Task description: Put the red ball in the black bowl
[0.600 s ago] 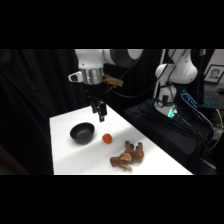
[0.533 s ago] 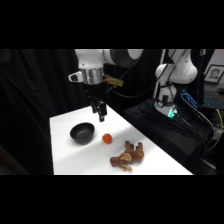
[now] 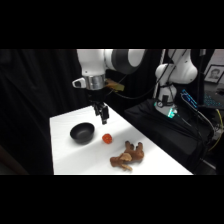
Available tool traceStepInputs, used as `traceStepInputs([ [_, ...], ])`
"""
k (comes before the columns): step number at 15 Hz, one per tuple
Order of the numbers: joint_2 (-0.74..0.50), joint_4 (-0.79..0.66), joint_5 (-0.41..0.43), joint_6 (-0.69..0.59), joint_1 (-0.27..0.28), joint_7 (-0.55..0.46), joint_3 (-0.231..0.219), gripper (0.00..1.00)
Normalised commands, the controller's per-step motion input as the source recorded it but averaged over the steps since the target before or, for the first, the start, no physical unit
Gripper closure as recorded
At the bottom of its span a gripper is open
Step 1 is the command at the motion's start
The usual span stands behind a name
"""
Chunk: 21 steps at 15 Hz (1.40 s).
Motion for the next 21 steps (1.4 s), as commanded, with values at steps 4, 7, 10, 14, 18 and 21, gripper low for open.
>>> traceStepInputs([
  [4, -0.04, -0.21, -0.052, 0.32, -0.021, 0.17, -0.029, 0.0],
  [7, -0.03, -0.17, -0.099, 0.26, -0.023, 0.19, -0.049, 0.0],
  [10, 0.0, -0.13, -0.092, 0.25, -0.038, 0.17, -0.053, 0.0],
  [14, 0.05, -0.11, 0.023, 0.28, -0.062, 0.09, -0.024, 0.0],
  [18, 0.1, -0.09, 0.178, 0.28, -0.07, -0.01, 0.024, 0.0],
  [21, 0.13, -0.05, 0.152, 0.27, -0.053, -0.01, 0.023, 0.0],
])
